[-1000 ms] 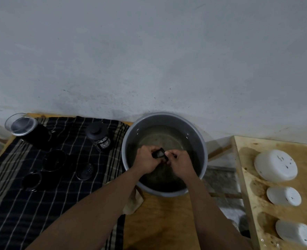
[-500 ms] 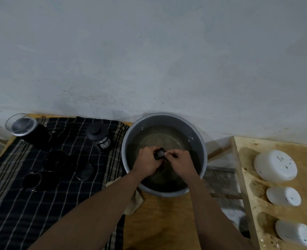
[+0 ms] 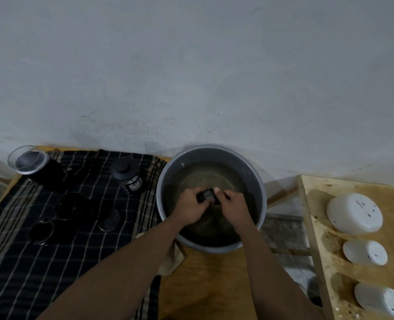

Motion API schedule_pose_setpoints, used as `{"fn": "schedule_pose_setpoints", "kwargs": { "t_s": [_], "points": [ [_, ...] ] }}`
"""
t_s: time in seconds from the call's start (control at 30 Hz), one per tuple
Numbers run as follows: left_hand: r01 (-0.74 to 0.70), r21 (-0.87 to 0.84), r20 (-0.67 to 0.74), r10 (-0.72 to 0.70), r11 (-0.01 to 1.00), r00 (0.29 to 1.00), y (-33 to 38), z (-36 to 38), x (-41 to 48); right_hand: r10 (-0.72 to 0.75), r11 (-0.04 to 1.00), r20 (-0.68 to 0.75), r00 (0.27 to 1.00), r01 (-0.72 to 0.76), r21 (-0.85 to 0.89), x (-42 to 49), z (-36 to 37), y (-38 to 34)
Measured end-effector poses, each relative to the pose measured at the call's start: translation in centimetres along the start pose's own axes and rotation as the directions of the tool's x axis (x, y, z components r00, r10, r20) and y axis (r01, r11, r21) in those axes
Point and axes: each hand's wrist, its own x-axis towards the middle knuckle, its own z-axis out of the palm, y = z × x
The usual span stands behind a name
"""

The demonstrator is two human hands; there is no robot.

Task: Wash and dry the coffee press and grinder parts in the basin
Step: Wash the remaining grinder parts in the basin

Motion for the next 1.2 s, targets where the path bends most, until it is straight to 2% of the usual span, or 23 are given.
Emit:
{"fn": "schedule_pose_setpoints", "kwargs": {
  "t_s": [0.07,0.13,0.23,0.47,0.7,1.0,1.1,1.2],
  "points": [
    [0.218,-0.243,0.015,-0.221,0.945,0.975,0.7,-0.1,0.2,0.04,0.998,0.103,0.994,-0.044,0.04,-0.1,-0.9,-0.3],
    [0.372,-0.399,0.072,-0.375,0.838,0.924,1.2,-0.4,0.3,-0.006,1.0,0.19,0.982,0.008,-0.011,-0.1,-1.2,0.0],
    [0.463,-0.523,0.184,-0.436,0.715,0.881,2.1,-1.0,0.0,-0.081,0.994,0.149,0.986,0.091,-0.065,0.0,-0.6,0.7],
    [0.44,-0.581,0.21,-0.396,0.684,0.894,1.9,-0.8,0.0,-0.114,0.988,0.049,0.992,0.119,-0.098,0.2,0.3,0.7],
    [0.353,-0.507,0.08,-0.365,0.786,0.927,1.4,-0.6,0.3,-0.117,0.985,-0.037,0.992,0.111,-0.133,0.3,1.7,0.6],
    [0.264,-0.498,-0.003,-0.307,0.826,0.952,1.1,-0.5,0.3,-0.071,0.985,-0.145,0.987,0.046,-0.167,0.1,4.0,-0.4],
    [0.256,-0.496,-0.012,-0.302,0.829,0.953,1.2,-0.6,0.3,-0.08,0.983,-0.126,0.989,0.057,-0.175,0.3,4.1,-0.3],
    [0.311,-0.511,0.03,-0.344,0.802,0.938,1.2,-0.9,0.4,-0.107,0.985,-0.072,0.992,0.096,-0.145,0.5,3.3,0.0]
  ]
}}
